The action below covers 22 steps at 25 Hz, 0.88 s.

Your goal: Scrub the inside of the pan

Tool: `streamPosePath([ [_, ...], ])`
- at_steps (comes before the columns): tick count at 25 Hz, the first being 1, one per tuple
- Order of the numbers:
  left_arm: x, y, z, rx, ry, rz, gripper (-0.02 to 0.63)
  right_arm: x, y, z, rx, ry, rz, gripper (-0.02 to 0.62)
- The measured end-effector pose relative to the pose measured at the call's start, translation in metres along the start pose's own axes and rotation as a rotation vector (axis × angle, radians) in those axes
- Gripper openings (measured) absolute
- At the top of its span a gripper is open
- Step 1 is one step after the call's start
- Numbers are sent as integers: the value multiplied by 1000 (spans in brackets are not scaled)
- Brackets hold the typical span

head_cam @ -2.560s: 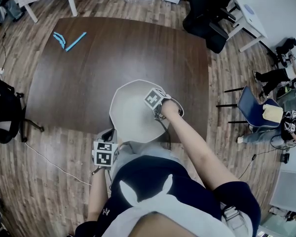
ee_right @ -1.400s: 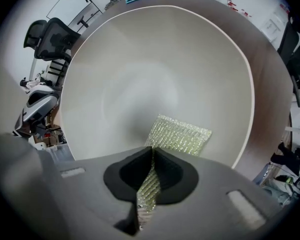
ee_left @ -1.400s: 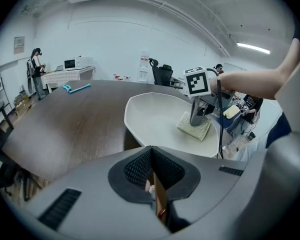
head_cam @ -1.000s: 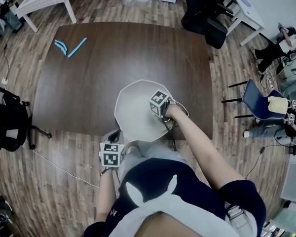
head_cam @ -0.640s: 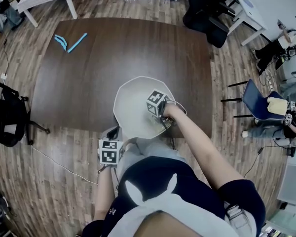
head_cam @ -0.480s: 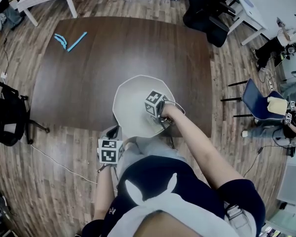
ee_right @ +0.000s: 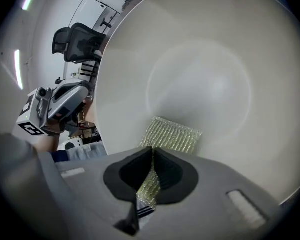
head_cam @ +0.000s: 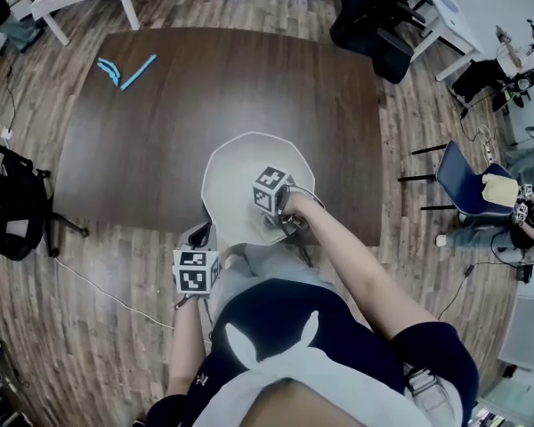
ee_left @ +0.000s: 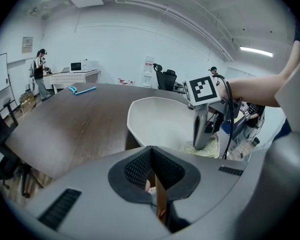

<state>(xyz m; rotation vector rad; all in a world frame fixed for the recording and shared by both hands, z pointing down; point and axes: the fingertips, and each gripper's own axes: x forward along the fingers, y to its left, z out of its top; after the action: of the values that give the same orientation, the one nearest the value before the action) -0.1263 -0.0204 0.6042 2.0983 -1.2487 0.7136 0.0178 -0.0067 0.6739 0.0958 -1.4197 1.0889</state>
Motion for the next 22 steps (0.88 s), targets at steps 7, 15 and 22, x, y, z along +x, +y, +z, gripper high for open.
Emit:
streamPosePath([
  [7,-2,4,2,-3,-6,9,3,3,12,11,-23,-21,33,15],
  [15,-1,4,-1,-11,-9,21,3,5,28,22,-9,-86,146,14],
  [22,1,4,-1,-24,-14,21,3,4,46,43,-27,-155,243,14],
])
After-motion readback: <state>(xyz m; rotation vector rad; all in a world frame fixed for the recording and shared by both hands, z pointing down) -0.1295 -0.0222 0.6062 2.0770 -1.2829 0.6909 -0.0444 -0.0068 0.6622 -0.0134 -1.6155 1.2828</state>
